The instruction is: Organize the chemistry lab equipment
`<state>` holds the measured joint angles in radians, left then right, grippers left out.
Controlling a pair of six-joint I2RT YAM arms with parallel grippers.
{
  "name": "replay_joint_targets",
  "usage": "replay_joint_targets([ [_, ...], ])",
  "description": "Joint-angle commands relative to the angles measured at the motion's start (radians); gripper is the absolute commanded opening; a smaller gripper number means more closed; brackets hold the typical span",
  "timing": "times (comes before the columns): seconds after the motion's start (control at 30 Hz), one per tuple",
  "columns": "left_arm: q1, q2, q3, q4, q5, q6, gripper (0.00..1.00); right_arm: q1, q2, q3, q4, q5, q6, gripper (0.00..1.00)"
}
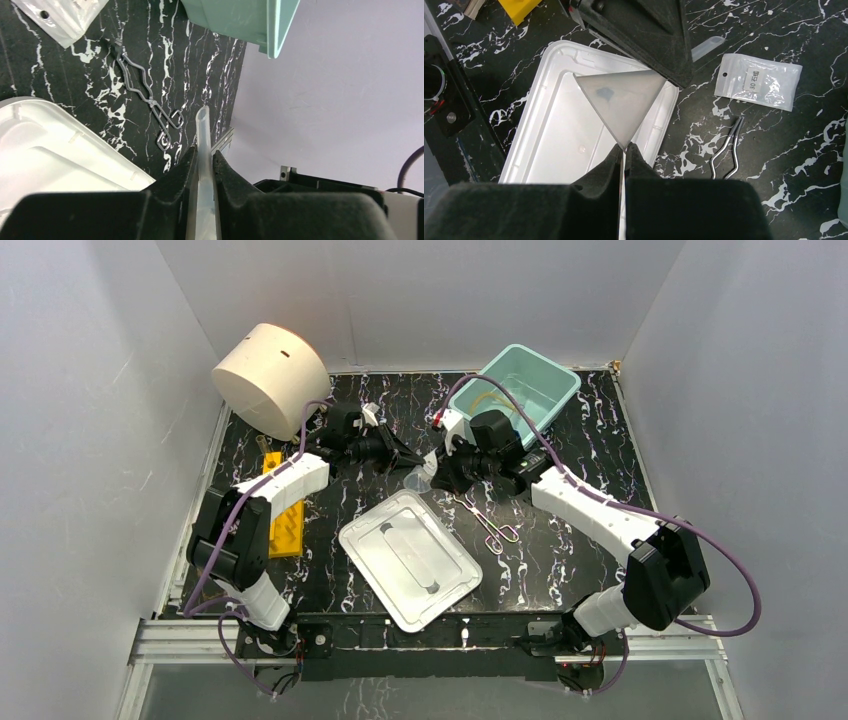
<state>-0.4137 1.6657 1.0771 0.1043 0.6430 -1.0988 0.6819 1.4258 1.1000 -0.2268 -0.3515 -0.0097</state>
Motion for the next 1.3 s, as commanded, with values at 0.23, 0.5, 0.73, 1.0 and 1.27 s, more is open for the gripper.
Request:
replay_joint_targets([
  [0.23, -0.003, -0.04, 0.01, 0.016, 0.058, 0.143, 0.0, -0.001, -0.006, 0.063, 0.03, 0.035, 0.098, 0.37],
  [0.5, 0.002, -0.137, -0.006, 0.021, 0.012, 0.413, 0.0, -0.042, -0.048, 0.058, 0.068, -0.062, 0.304, 0.65],
  [0.73, 0.003, -0.186, -0.023, 0.066, 0.078, 0.503, 0.0, -0.062, -0.037, 0.089, 0.098, 0.11, 0.659, 0.7],
  [1.0, 0.002, -0.204, -0.028, 0.084, 0.141, 0.504, 0.0, -0.065, 0.079, 0.215, 0.075, 0.197, 0.817, 0.69],
  [1.27, 0.003, -0.207, -0.004, 0.071, 0.139, 0.482, 0.0, -0.064, 0.159, 0.276, 0.02, 0.176, 0.841, 0.51],
])
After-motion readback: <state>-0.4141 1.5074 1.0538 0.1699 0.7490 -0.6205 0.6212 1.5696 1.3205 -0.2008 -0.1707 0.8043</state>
